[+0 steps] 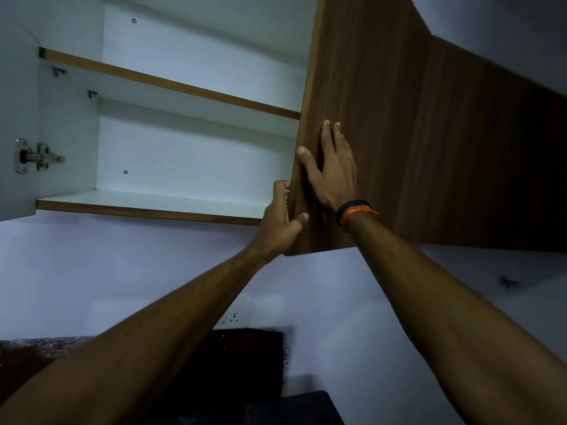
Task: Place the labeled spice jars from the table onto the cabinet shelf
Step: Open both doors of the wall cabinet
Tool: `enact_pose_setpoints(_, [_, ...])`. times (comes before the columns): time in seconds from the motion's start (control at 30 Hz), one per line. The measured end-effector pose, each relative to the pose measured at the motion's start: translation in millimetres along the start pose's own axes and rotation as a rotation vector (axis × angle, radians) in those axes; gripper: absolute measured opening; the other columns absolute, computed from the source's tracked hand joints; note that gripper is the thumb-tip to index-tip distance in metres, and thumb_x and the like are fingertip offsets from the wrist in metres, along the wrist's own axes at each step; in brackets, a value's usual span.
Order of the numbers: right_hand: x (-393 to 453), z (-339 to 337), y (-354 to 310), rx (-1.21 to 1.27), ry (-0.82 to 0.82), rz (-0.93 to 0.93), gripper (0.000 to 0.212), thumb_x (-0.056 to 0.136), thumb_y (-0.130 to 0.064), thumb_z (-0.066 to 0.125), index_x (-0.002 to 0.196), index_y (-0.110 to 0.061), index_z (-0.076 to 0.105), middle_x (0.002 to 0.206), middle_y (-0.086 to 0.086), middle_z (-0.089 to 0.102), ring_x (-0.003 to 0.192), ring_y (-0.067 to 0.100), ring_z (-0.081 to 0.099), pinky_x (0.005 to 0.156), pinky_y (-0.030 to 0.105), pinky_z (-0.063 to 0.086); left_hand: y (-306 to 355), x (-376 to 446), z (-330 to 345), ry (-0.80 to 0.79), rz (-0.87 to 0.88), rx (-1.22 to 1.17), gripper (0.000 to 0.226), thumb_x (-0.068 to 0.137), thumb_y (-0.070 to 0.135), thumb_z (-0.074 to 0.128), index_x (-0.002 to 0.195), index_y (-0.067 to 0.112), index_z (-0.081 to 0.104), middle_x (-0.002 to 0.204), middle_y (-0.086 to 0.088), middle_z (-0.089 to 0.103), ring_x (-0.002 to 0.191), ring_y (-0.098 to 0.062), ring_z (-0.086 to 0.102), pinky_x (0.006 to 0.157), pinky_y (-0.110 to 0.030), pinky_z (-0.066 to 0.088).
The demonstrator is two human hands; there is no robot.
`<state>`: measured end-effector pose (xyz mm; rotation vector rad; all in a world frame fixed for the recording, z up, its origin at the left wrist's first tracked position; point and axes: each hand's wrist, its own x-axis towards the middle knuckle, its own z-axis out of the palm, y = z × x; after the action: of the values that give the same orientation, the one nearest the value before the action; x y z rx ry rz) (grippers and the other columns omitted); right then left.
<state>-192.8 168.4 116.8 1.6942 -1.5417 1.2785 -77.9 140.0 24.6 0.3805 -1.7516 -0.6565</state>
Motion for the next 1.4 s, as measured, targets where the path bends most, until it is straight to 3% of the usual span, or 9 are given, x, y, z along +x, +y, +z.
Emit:
enact_pose_setpoints(0.1, [-3, -24, -5, 0.012, 0.032, -0.004, 0.094, 0.093, -0.065, 0.051, 0.161, -0.02, 0.005, 0.169, 0.008, 0.003, 0.154, 0.03, 0.009, 0.122, 0.047, 0.012, 13, -8, 15, 0.003, 0.046, -0.014, 0.043, 0.096, 0.009, 0.062, 0.129, 0.015, 0.034, 0.125, -0.008, 0.061, 0.11, -0.024, 0.065, 0.093, -0.043, 0.058])
enact_pose_setpoints(0.2, [-4, -50, -7, -0.063, 0.114, -0.017, 0.1, 0.09, -0.052, 0.064, 0.161, -0.015, 0.003, 0.168, 0.01, 0.007, 0.154, 0.029, 0.013, 0.121, 0.043, 0.015, 29, -11, 32, -0.014, 0.123, -0.027, 0.029, 0.097, 0.016, 0.062, 0.119, 0.014, 0.044, 0.111, -0.005, 0.068, 0.099, -0.019, 0.068, 0.088, -0.041, 0.06])
enact_pose_setpoints(0.37, [-16, -98, 0, -0.094, 0.302, 0.037, 0.081, 0.095, -0.028, 0.059, 0.159, -0.006, 0.015, 0.157, 0.015, 0.037, 0.138, 0.028, 0.046, 0.117, 0.042, 0.035, 59, -23, 73, -0.082, 0.264, -0.025, 0.028, 0.101, 0.021, 0.056, 0.126, 0.009, 0.052, 0.117, -0.004, 0.067, 0.107, -0.016, 0.065, 0.09, -0.036, 0.059])
enact_pose_setpoints(0.57, [-43, -149, 22, -0.138, 0.369, 0.012, 0.067, 0.096, -0.015, 0.054, 0.155, -0.003, 0.025, 0.13, 0.015, 0.06, 0.102, 0.023, 0.066, 0.094, 0.037, 0.055, 84, -35, 126, -0.206, 0.298, -0.013, 0.054, 0.103, 0.024, 0.054, 0.153, 0.011, 0.035, 0.143, -0.009, 0.05, 0.129, -0.018, 0.052, 0.108, -0.041, 0.048])
enact_pose_setpoints(0.7, [-55, -188, 48, -0.15, 0.388, 0.027, 0.062, 0.098, -0.012, 0.051, 0.154, -0.003, 0.026, 0.125, 0.012, 0.062, 0.097, 0.017, 0.067, 0.086, 0.031, 0.06, 97, -35, 166, -0.385, 0.316, 0.037, 0.084, 0.102, 0.04, 0.052, 0.161, 0.023, -0.005, 0.169, -0.003, 0.008, 0.155, -0.021, 0.014, 0.121, -0.041, 0.026])
enact_pose_setpoints(0.87, [-67, -228, 78, -0.194, 0.371, 0.078, 0.059, 0.1, -0.008, 0.053, 0.153, -0.002, 0.028, 0.138, 0.011, 0.057, 0.115, 0.018, 0.063, 0.097, 0.032, 0.056, 112, -37, 219, -0.427, 0.324, 0.1, 0.095, 0.099, 0.051, 0.05, 0.156, 0.028, -0.023, 0.168, -0.004, -0.018, 0.155, -0.023, -0.011, 0.122, -0.049, 0.014])
enact_pose_setpoints(1.07, [-77, -264, 115, -0.325, 0.371, 0.164, 0.061, 0.099, -0.011, 0.057, 0.152, 0.0, 0.03, 0.136, 0.011, 0.058, 0.122, 0.019, 0.058, 0.105, 0.026, 0.048, 116, -34, 263, -0.48, 0.391, 0.162, 0.102, 0.096, 0.051, 0.056, 0.156, 0.029, -0.023, 0.165, -0.011, -0.023, 0.155, -0.033, -0.007, 0.12, -0.049, 0.027])
enact_pose_setpoints(1.23, [-82, -287, 150, -0.487, 0.372, 0.156, 0.072, 0.097, -0.009, 0.062, 0.157, -0.004, 0.022, 0.154, 0.015, 0.042, 0.135, 0.024, 0.046, 0.107, 0.018, 0.033, 116, -31, 300, -0.536, 0.446, 0.213, 0.109, 0.09, 0.06, 0.059, 0.156, 0.028, -0.023, 0.164, -0.011, -0.029, 0.153, -0.03, -0.018, 0.124, -0.053, 0.015])
enact_pose_setpoints(1.4, [-85, -303, 184, -0.784, 0.268, 0.053, 0.078, 0.092, 0.004, 0.063, 0.158, -0.015, 0.026, 0.168, 0.012, 0.006, 0.111, 0.024, 0.059, 0.079, 0.021, 0.052, 108, -25, 331, -0.55, 0.533, 0.283, 0.107, 0.092, 0.059, 0.058, 0.157, 0.025, -0.02, 0.162, -0.012, -0.032, 0.152, -0.029, -0.022, 0.126, -0.052, 0.004])
